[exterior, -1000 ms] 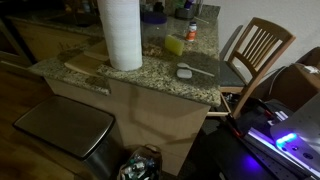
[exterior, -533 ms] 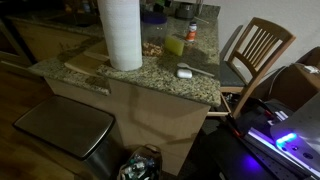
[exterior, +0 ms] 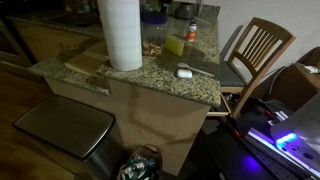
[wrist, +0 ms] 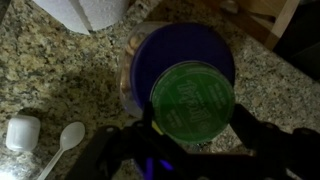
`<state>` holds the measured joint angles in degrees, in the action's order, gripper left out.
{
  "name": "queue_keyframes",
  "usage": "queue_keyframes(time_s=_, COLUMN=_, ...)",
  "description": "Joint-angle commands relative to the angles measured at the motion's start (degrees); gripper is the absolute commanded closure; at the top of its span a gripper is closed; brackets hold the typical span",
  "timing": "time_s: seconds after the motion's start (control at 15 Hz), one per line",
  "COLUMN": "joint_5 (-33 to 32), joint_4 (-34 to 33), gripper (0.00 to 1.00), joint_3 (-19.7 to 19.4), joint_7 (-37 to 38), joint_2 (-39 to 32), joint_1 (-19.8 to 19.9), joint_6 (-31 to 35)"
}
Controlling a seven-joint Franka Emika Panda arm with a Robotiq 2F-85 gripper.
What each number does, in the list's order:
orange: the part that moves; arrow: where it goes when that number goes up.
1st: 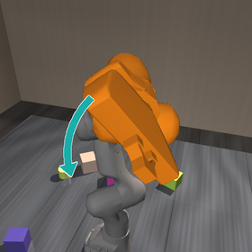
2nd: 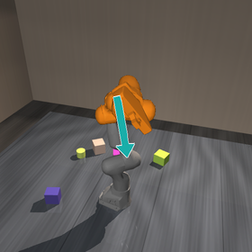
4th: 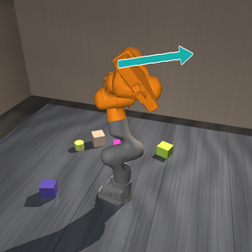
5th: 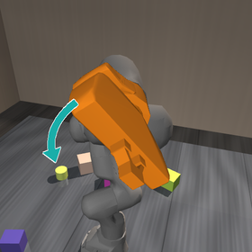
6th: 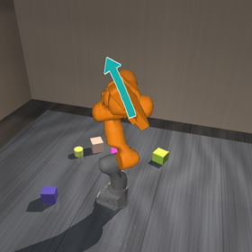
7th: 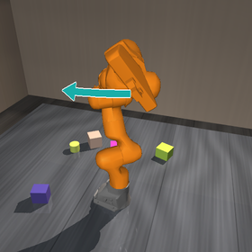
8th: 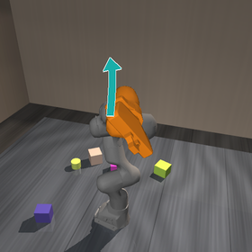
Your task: Place the green object on the purple jar
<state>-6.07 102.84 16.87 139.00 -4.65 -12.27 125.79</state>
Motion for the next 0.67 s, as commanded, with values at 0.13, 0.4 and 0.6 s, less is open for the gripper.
queue_keyframes(time_s=0.13, joint_5=-0.3, joint_4=-4.3, gripper=0.47, joint_3=-1.7, joint_7=2.3, joint_2=-5.1, joint_1=-3.2, joint_6=-0.4)
queue_keyframes(time_s=0.4, joint_5=-2.0, joint_4=-5.4, gripper=0.47, joint_3=-3.1, joint_7=4.3, joint_2=-6.1, joint_1=-4.4, joint_6=0.5)
queue_keyframes(time_s=0.6, joint_5=-3.5, joint_4=-6.4, gripper=0.47, joint_3=-3.9, joint_7=5.6, joint_2=-6.5, joint_1=-5.0, joint_6=-0.8)
